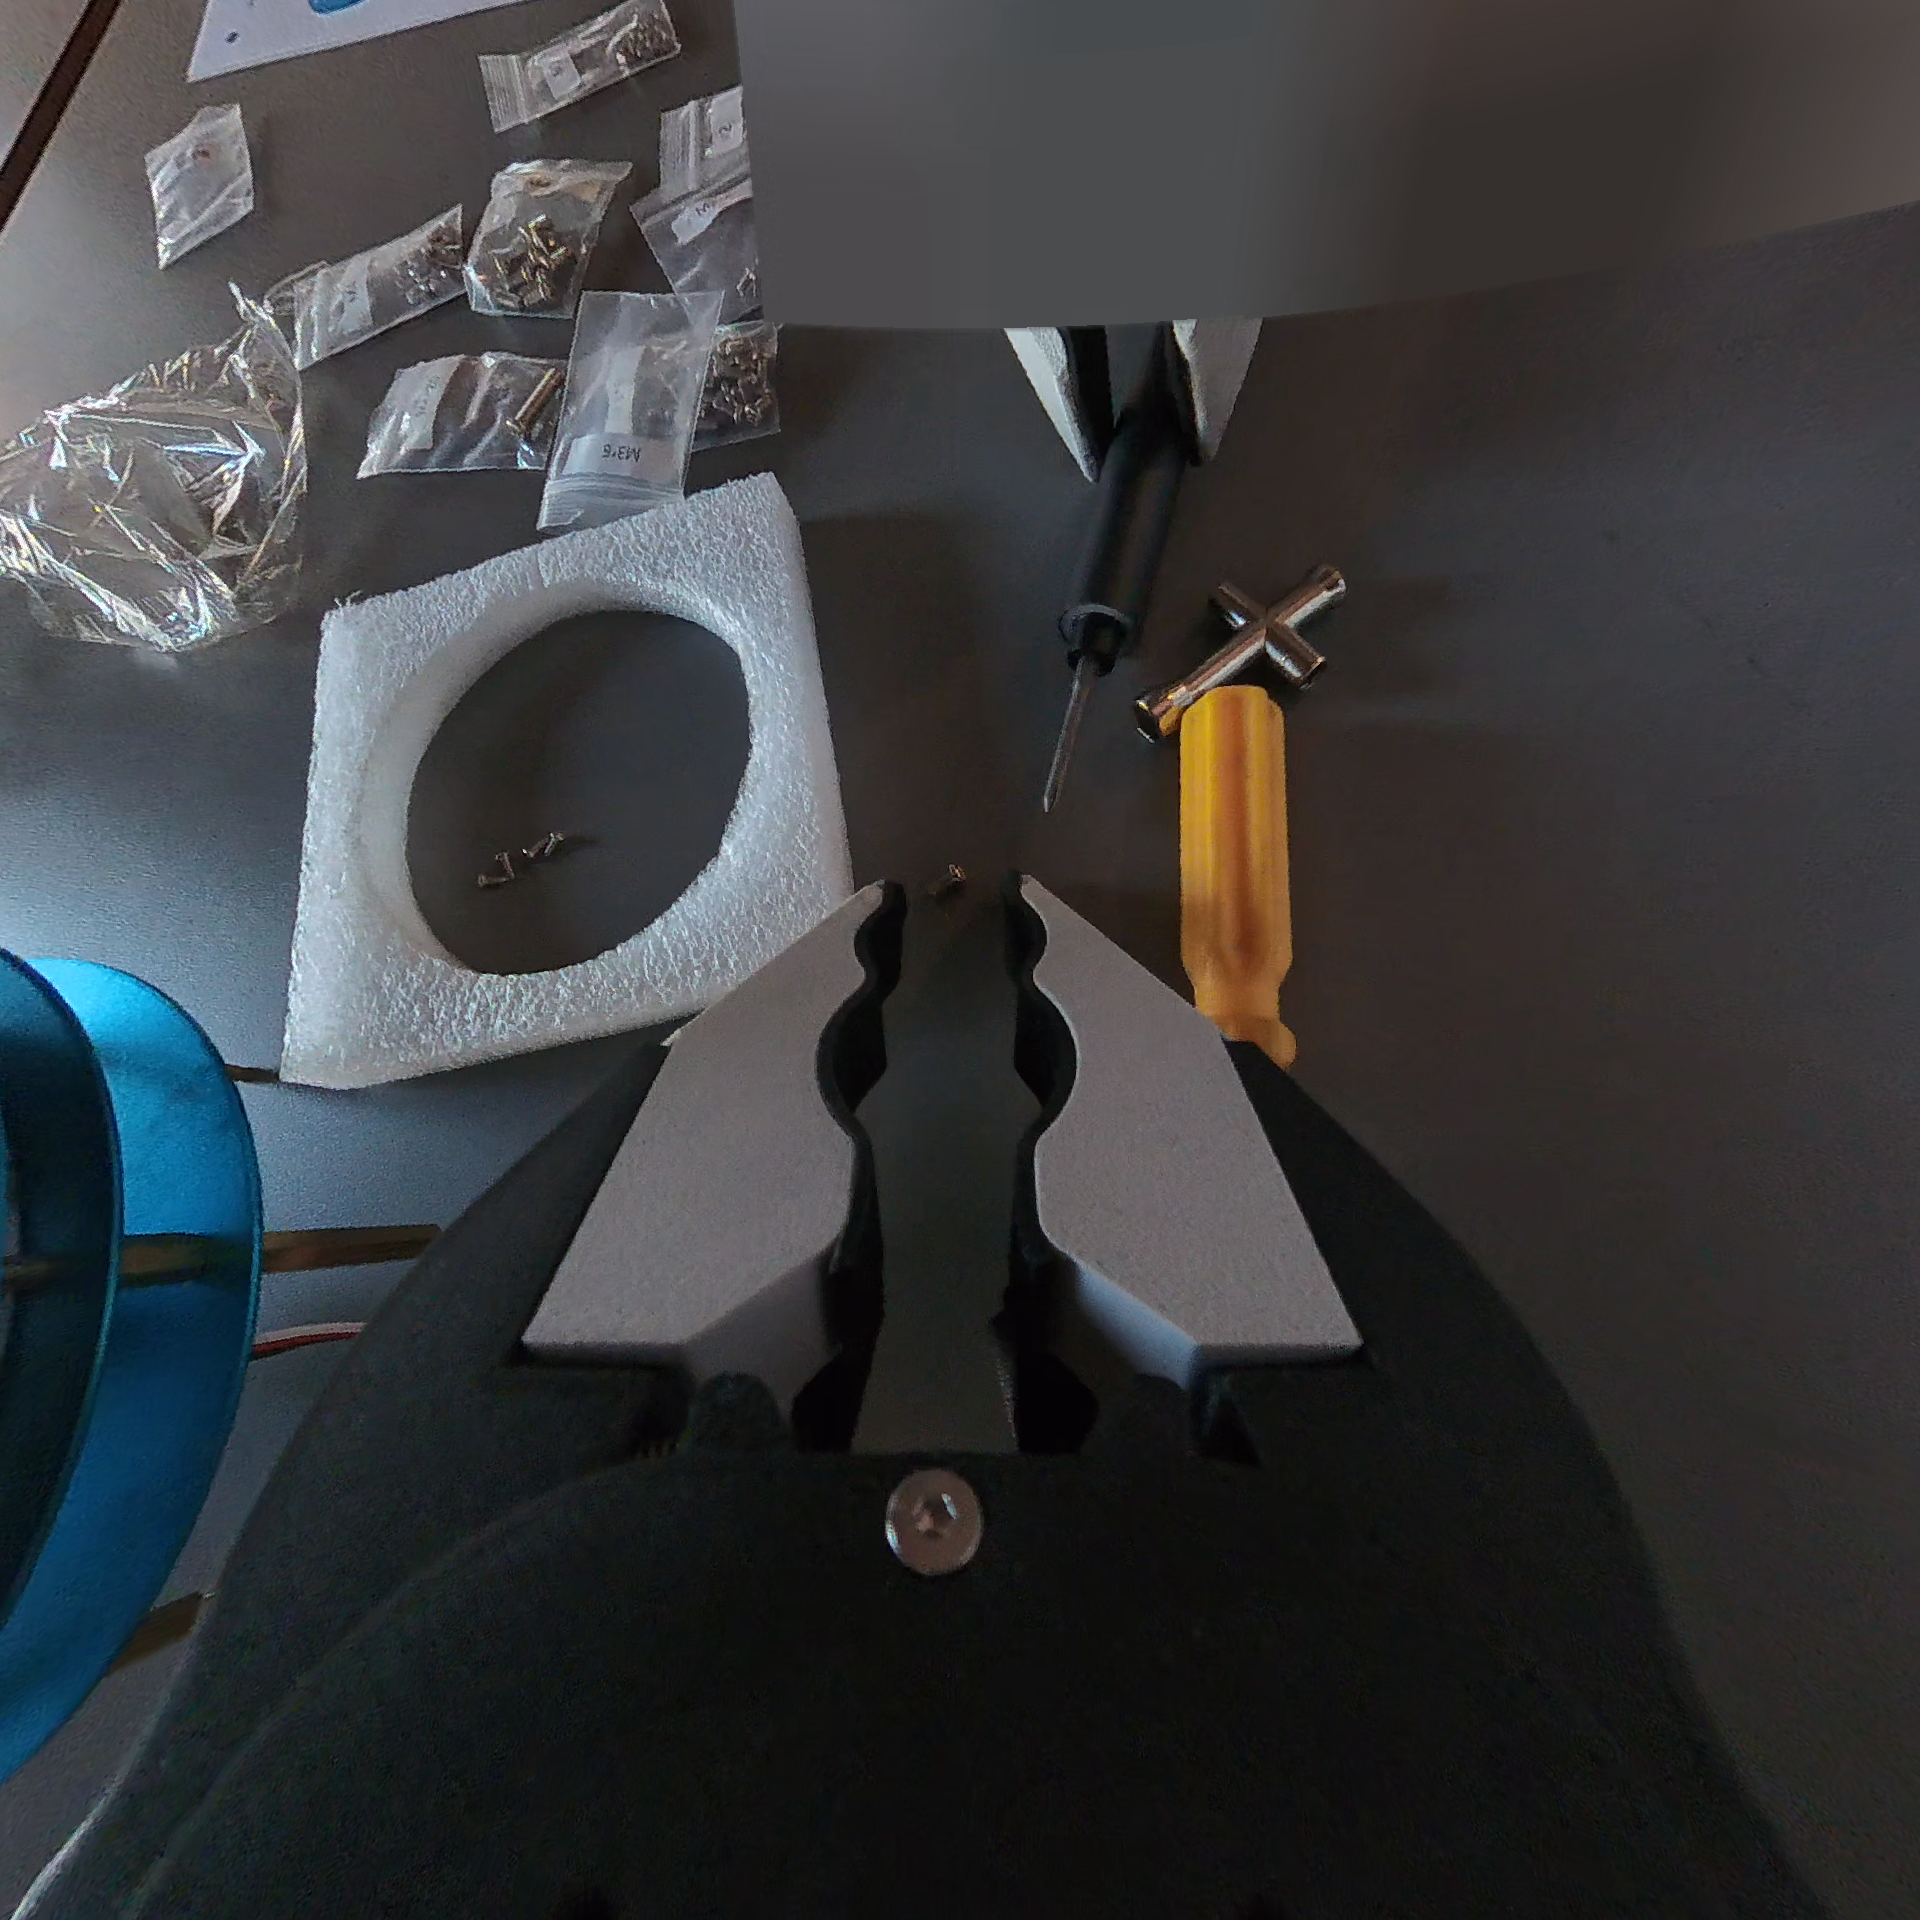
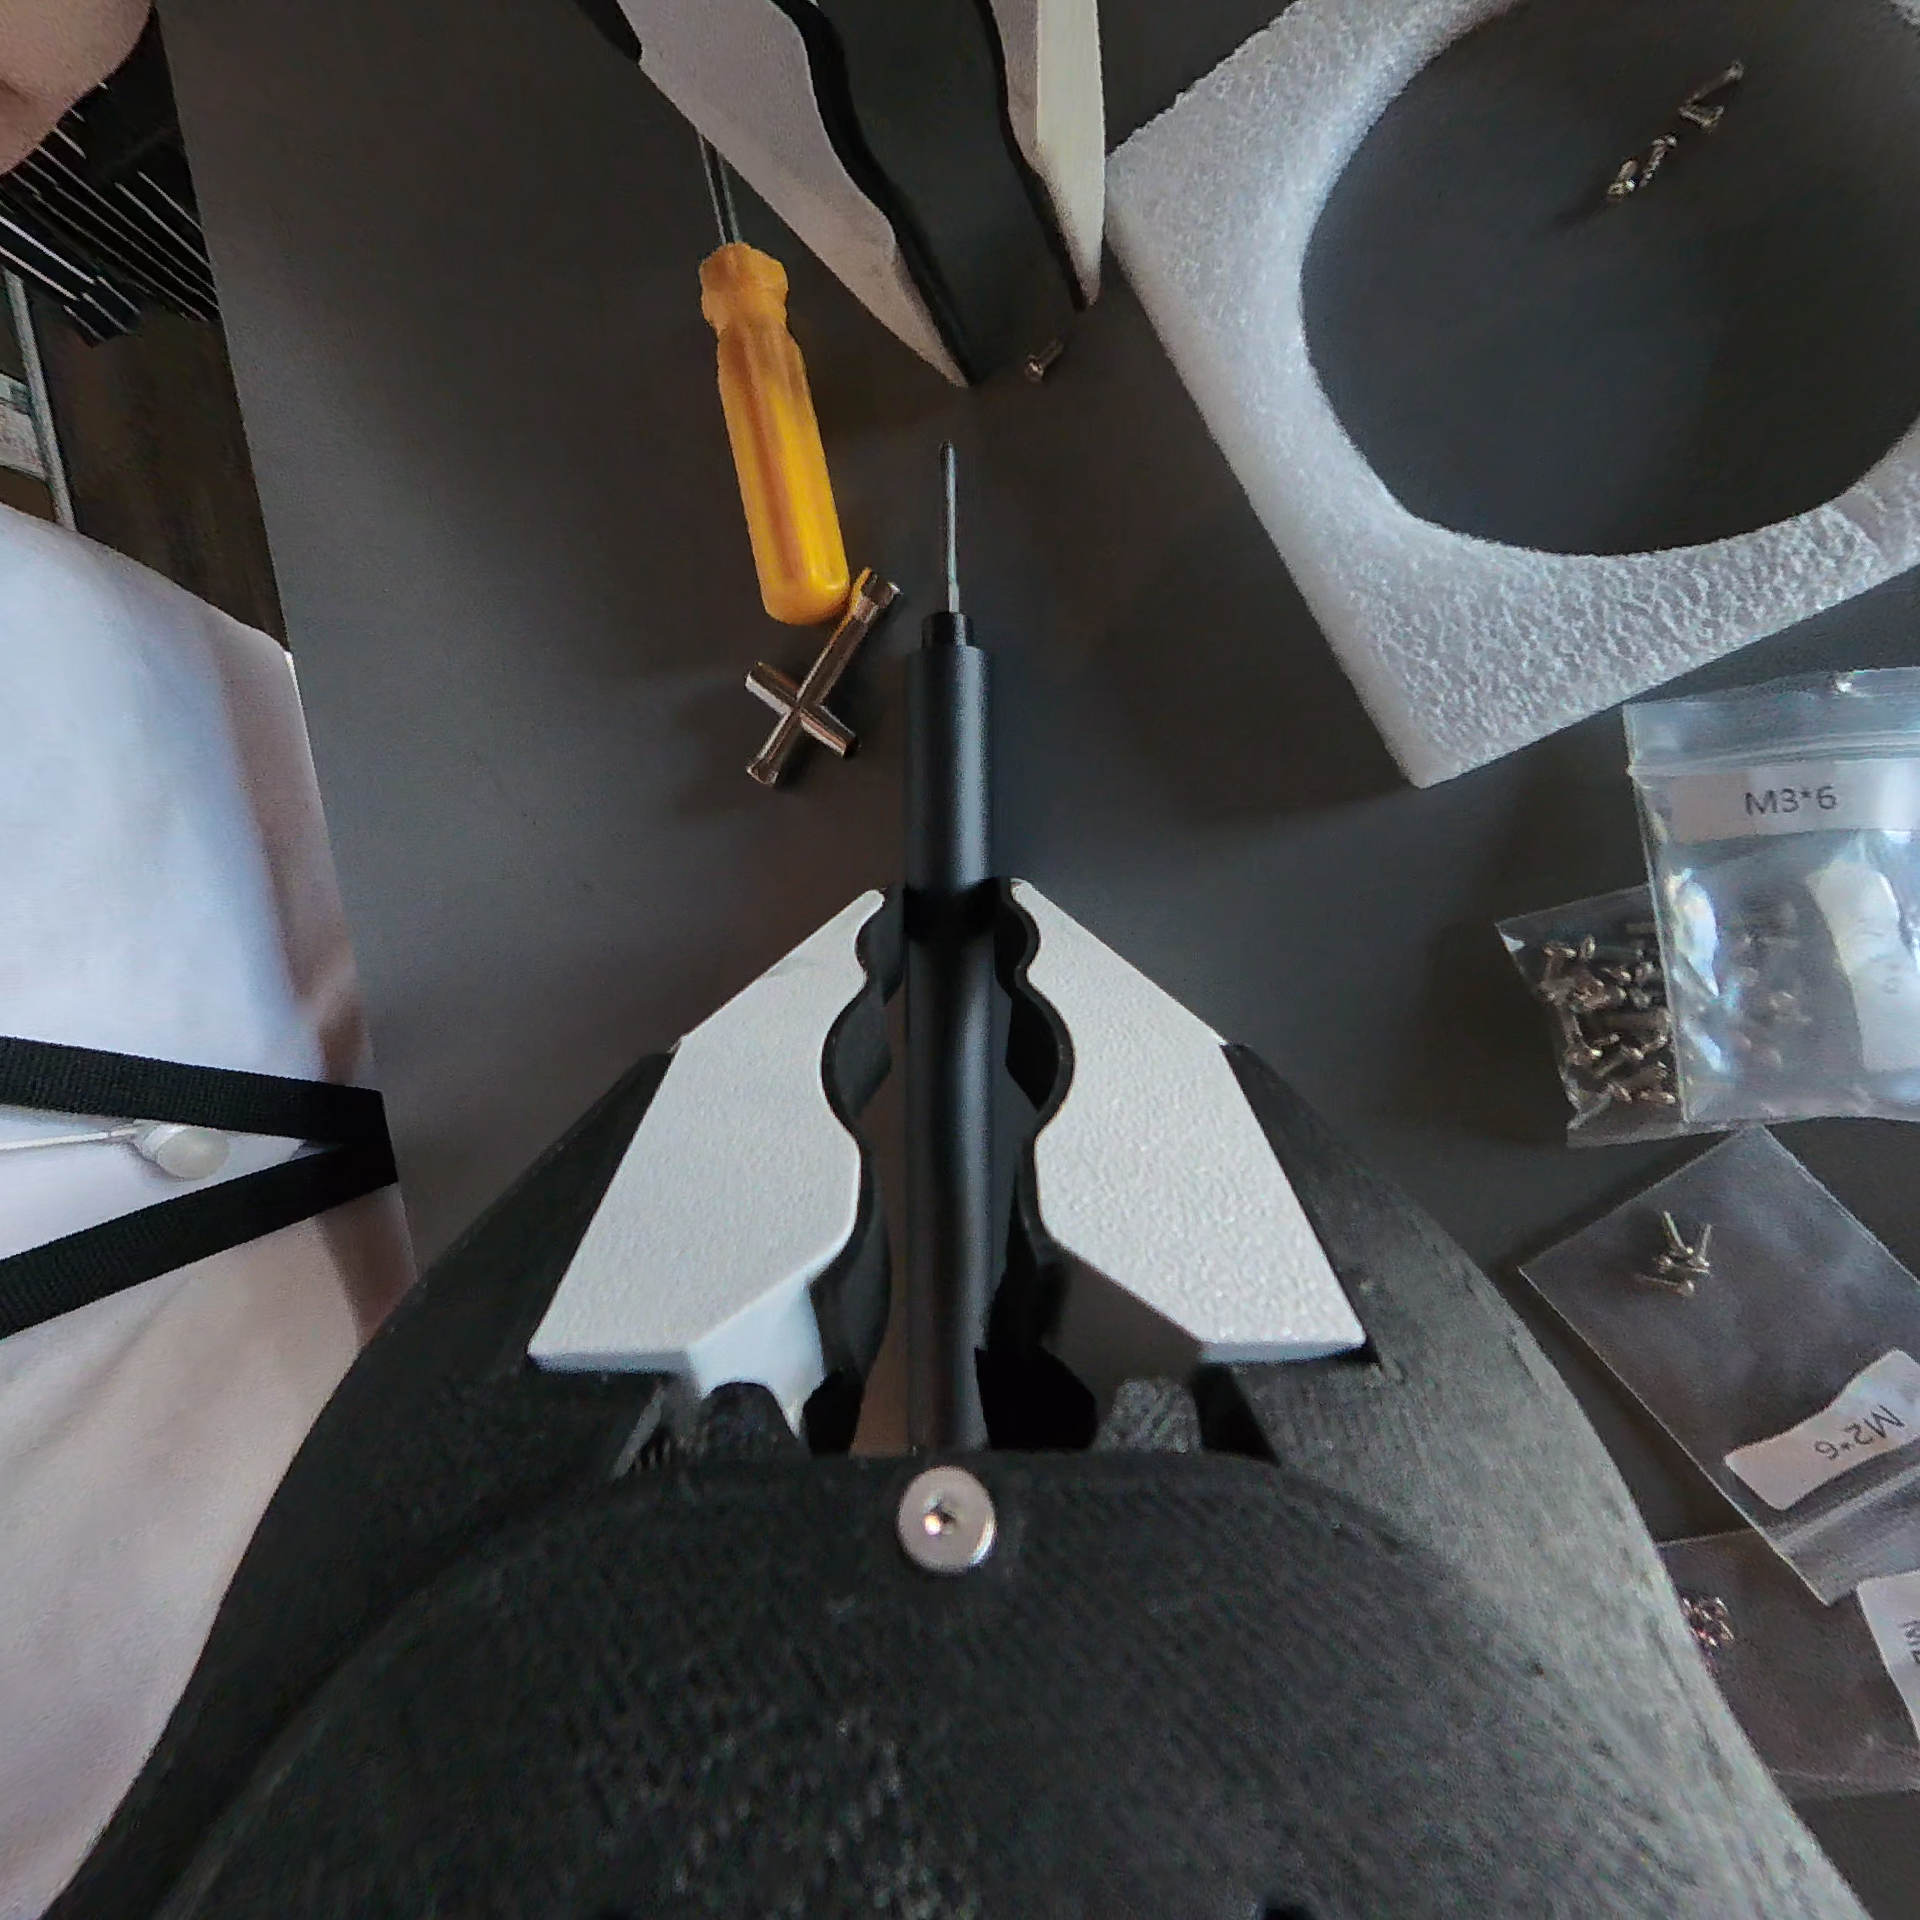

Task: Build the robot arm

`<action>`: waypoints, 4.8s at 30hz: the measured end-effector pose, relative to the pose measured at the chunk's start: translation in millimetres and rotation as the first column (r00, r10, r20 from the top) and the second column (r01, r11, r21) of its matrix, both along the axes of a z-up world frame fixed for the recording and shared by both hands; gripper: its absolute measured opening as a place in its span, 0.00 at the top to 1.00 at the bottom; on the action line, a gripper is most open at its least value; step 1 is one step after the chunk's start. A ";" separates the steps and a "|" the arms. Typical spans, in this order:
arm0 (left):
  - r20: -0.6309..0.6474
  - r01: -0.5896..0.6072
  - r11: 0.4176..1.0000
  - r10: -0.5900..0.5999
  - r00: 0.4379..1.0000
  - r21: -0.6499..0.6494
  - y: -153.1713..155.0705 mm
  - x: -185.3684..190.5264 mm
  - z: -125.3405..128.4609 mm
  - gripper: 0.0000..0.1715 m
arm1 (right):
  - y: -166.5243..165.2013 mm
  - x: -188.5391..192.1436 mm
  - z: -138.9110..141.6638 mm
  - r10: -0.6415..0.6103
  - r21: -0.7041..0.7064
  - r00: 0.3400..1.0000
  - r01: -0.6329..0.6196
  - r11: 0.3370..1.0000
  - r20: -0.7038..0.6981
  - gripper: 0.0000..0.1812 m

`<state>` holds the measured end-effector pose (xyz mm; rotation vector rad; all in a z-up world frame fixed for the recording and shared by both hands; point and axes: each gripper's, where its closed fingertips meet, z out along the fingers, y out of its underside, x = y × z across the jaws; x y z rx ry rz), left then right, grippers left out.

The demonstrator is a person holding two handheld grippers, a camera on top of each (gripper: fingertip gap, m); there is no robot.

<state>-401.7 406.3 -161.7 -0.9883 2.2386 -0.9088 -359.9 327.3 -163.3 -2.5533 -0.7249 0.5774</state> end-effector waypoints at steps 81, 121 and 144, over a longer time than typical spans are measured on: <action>0.013 0.024 0.995 -0.023 1.000 -0.099 -16.4 -10.3 25.4 0.89 | -5.2 11.3 -0.2 -0.113 0.096 0.993 0.115 0.989 -0.023 0.91; -0.064 0.179 0.978 -0.173 0.983 0.107 -69.3 16.0 13.1 0.91 | 3.8 -20.2 14.2 0.008 0.092 0.950 0.022 0.995 -0.312 0.90; 0.085 0.046 0.958 -0.023 0.996 -0.284 -8.6 8.3 69.1 0.82 | 1.7 -8.5 5.1 -0.155 -0.016 0.927 0.159 0.987 -0.341 0.91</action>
